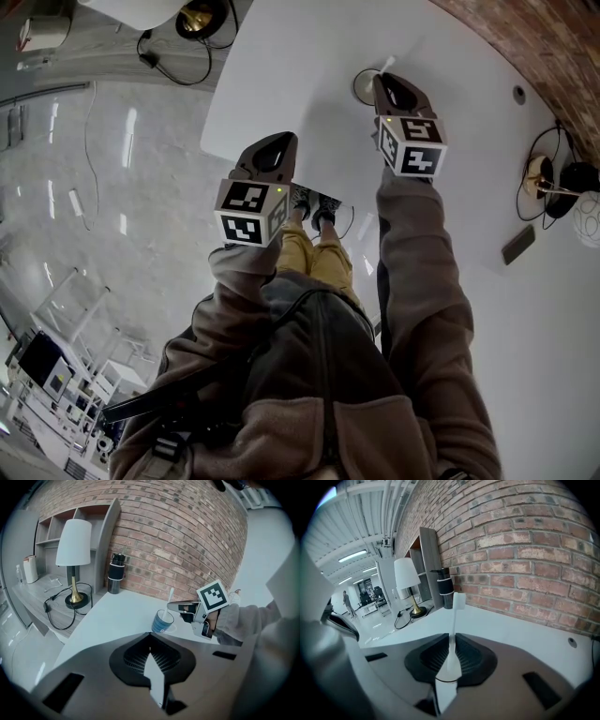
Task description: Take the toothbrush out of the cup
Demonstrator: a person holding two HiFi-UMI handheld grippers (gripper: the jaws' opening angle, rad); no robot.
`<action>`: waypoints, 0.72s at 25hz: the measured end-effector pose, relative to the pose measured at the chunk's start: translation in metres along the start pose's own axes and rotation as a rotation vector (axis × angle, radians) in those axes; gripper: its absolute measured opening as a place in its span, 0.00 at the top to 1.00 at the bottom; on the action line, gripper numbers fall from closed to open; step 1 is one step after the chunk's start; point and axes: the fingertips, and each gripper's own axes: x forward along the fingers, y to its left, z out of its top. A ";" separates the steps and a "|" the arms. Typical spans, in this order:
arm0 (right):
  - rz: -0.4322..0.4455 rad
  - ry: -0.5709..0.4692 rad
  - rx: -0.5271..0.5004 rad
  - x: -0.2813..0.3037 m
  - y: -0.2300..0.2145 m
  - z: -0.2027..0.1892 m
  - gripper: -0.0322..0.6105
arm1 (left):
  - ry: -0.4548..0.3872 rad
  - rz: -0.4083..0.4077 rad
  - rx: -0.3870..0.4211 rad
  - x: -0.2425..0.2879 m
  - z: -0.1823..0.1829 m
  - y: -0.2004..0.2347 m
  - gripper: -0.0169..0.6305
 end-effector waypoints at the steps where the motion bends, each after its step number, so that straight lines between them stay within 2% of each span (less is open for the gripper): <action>1: -0.003 -0.015 -0.011 -0.005 0.001 0.005 0.88 | -0.003 0.000 0.002 -0.001 0.001 -0.001 0.97; 8: -0.030 -0.162 -0.069 -0.064 0.016 0.054 0.88 | -0.071 -0.018 0.035 -0.015 0.028 -0.019 0.97; 18: -0.090 -0.410 -0.114 -0.187 0.048 0.142 0.89 | -0.290 -0.063 0.145 -0.070 0.121 -0.070 0.97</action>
